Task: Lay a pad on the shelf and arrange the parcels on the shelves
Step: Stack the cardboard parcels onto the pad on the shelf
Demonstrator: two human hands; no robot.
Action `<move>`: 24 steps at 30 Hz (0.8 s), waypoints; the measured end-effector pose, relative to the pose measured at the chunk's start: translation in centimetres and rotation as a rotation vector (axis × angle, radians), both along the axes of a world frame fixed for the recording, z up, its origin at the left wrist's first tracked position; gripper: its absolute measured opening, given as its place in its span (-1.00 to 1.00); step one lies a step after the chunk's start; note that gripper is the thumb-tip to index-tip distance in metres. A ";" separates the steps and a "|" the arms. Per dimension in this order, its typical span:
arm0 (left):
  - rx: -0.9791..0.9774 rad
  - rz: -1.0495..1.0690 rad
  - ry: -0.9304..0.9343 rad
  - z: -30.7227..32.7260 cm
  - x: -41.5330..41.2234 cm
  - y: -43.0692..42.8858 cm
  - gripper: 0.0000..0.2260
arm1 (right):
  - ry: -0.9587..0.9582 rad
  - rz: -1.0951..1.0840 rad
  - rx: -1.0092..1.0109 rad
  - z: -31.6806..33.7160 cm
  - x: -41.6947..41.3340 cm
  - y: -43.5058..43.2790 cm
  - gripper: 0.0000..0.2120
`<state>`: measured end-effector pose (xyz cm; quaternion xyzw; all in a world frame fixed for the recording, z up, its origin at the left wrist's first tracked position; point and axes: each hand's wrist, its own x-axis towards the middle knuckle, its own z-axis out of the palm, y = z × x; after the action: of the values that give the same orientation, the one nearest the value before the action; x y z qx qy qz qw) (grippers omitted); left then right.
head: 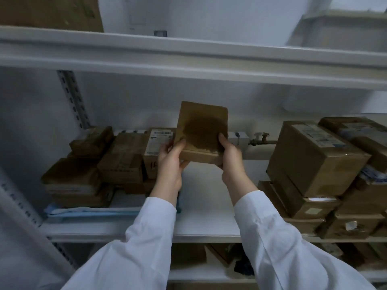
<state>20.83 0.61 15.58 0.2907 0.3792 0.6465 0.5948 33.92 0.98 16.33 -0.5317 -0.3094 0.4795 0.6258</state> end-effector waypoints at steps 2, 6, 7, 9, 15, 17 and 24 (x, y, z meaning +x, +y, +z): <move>0.010 0.067 0.020 0.7 -1.9 0.0 -0.78 | -0.041 0.064 0.009 0.7 -1.9 0.4 -0.83; -0.007 0.219 -0.008 1.0 -6.1 0.2 -0.72 | -0.143 0.195 0.043 1.4 -6.4 0.9 -0.77; -0.011 0.244 -0.026 1.1 -7.0 0.2 -0.69 | -0.174 0.217 0.055 1.4 -7.4 1.0 -0.69; -0.014 0.278 -0.034 1.1 -8.9 0.2 -0.65 | -0.251 0.251 0.089 1.3 -9.6 1.3 -0.62; -0.067 0.331 -0.023 0.6 -14.0 0.8 -0.59 | -0.535 0.349 0.214 0.9 -14.5 2.5 -0.68; -0.106 0.363 -0.010 0.5 -15.3 1.3 -0.57 | -0.638 0.380 0.290 0.9 -15.8 2.8 -0.57; -0.172 0.368 0.002 -0.1 -19.2 4.1 -0.48 | -1.116 0.386 0.241 -0.6 -18.4 5.9 -0.33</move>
<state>1.60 4.68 15.48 0.1653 0.4802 0.7093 0.4888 15.50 6.83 15.76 -0.5624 -0.7343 0.1947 0.3266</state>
